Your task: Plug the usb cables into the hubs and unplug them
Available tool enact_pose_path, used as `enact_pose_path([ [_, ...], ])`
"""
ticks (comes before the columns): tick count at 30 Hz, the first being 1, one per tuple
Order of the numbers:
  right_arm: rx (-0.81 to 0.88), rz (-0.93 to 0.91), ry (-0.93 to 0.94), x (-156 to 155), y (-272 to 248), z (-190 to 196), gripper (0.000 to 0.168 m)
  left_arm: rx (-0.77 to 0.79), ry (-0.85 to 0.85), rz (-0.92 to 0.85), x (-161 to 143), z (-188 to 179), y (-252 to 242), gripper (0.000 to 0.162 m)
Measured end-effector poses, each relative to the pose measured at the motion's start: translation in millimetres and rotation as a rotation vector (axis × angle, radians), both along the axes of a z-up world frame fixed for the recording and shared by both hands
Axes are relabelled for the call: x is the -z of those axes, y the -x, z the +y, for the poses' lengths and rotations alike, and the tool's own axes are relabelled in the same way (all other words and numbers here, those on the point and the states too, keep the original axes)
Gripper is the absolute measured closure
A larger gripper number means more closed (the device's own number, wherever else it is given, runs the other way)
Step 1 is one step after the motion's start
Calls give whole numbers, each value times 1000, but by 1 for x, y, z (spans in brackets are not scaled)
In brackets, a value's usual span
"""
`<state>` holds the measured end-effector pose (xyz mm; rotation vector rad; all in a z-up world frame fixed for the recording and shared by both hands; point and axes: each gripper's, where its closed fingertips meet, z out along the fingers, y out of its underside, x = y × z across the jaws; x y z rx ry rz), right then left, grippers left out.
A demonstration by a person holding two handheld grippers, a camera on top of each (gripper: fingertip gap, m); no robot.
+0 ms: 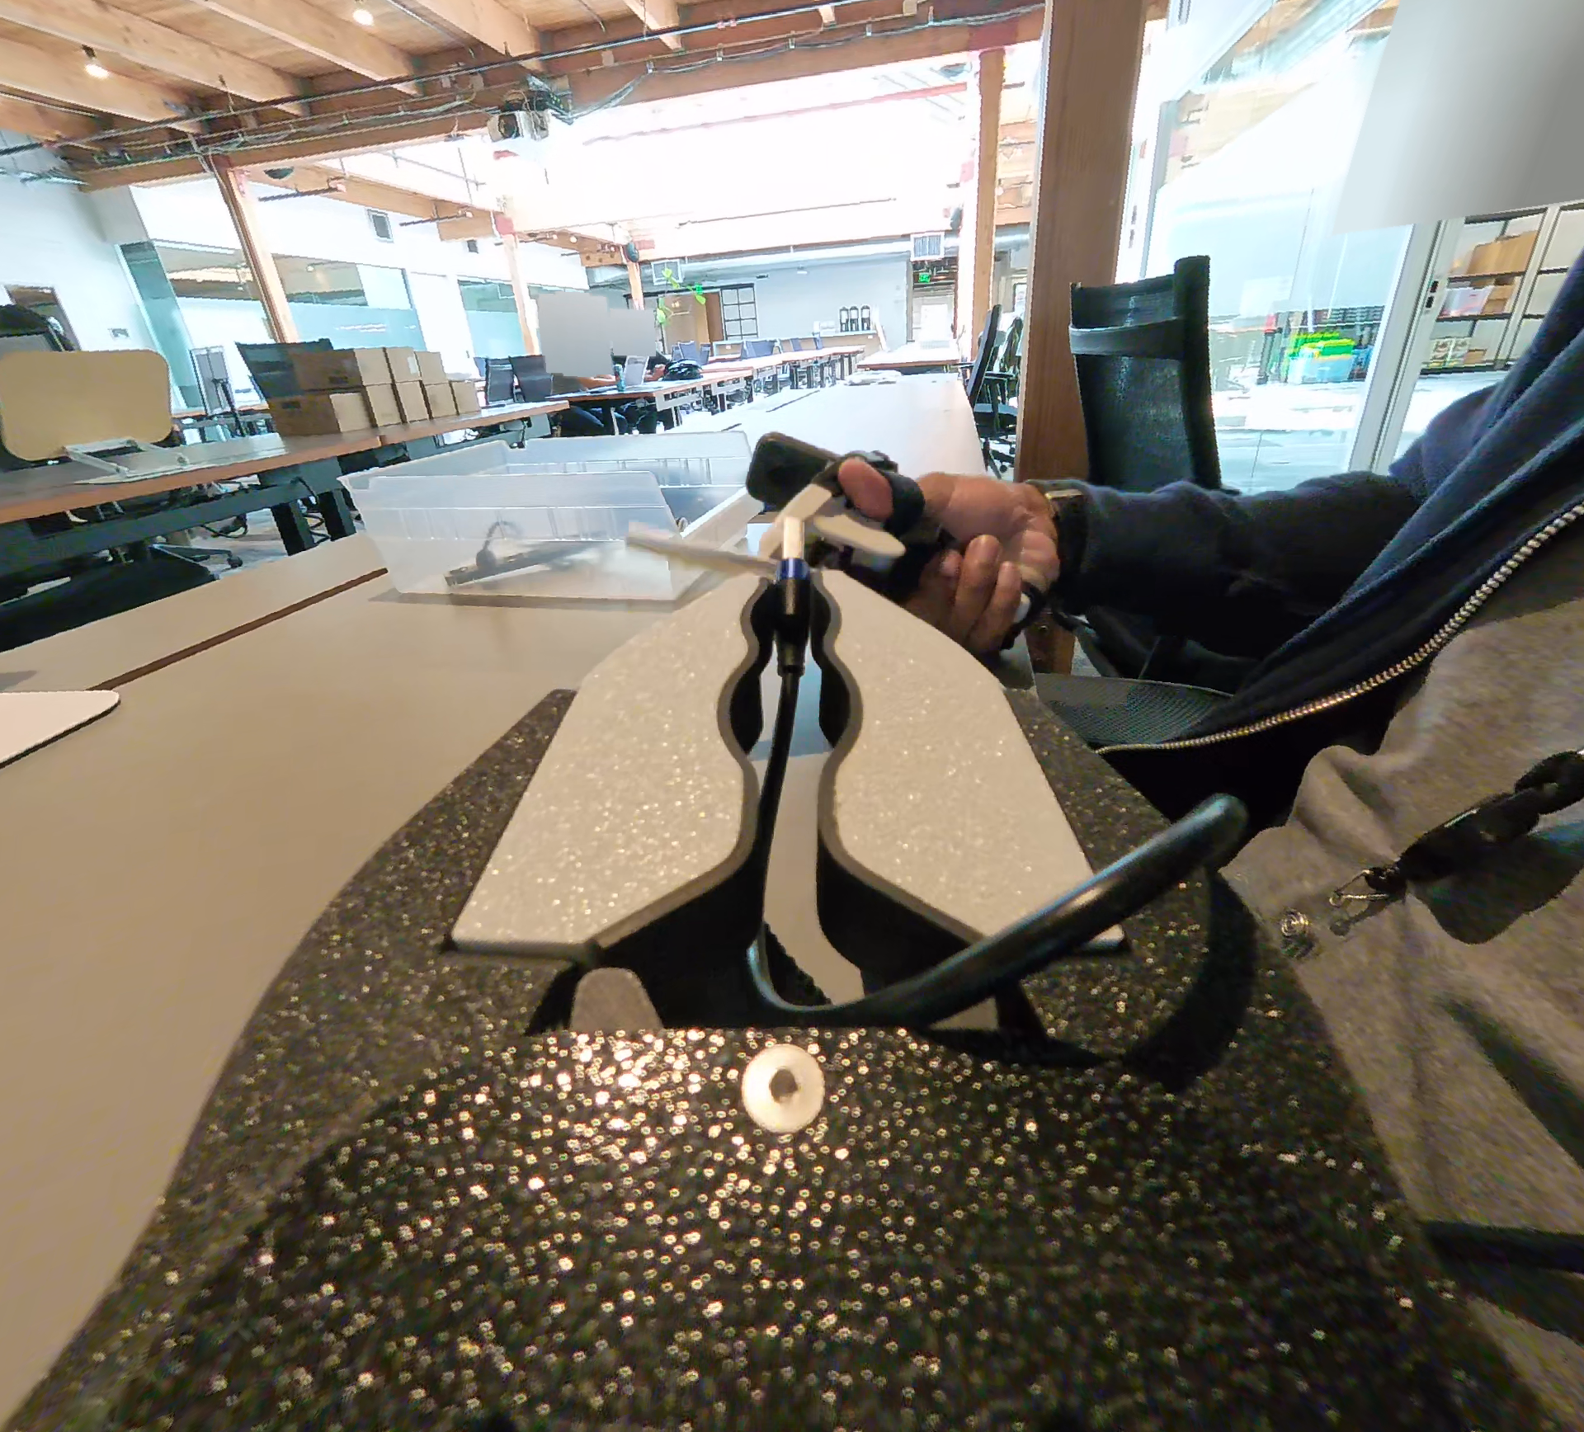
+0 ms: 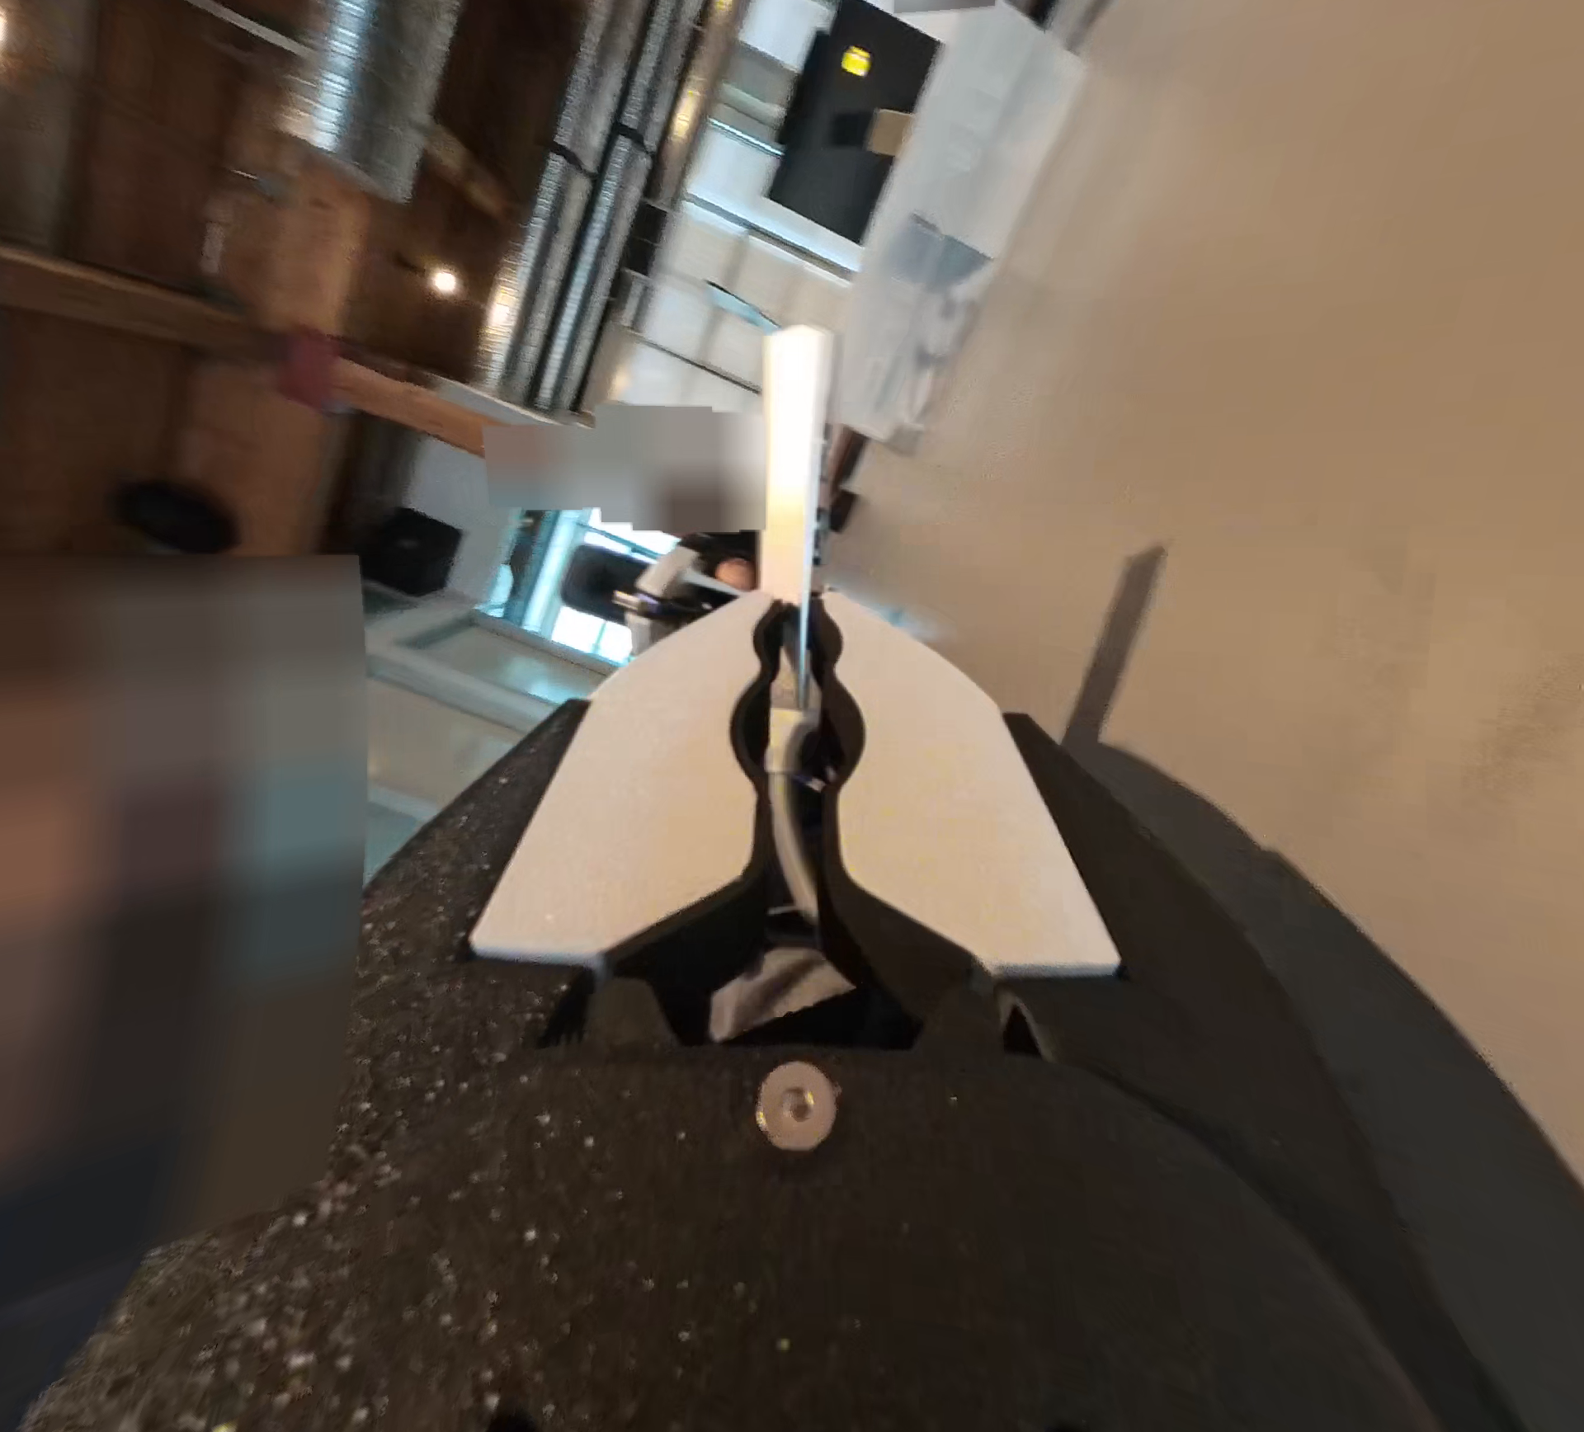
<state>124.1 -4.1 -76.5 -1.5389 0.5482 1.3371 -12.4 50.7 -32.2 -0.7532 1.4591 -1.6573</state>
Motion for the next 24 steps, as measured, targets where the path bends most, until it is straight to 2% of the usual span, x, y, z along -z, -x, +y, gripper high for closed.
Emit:
enact_pose_path([
  [3,11,18,-33,-3,-6,5,168,-6,2,1,0,1,0,155],
  [5,19,-36,-31,-4,-7,8,168,-6,1,2,0,1,-1,155],
  [11,42,-329,35,2,-3,11,168,-6,-4,2,0,0,-1,155],
  [15,67,-633,126,14,-6,8,168,-8,-5,1,1,1,0,155],
  [20,33,-1047,242,19,-23,3,151,-20,-2,-2,0,3,-1,154],
  [24,-109,-1100,288,26,-16,28,137,-48,11,-8,-2,9,-1,155],
])
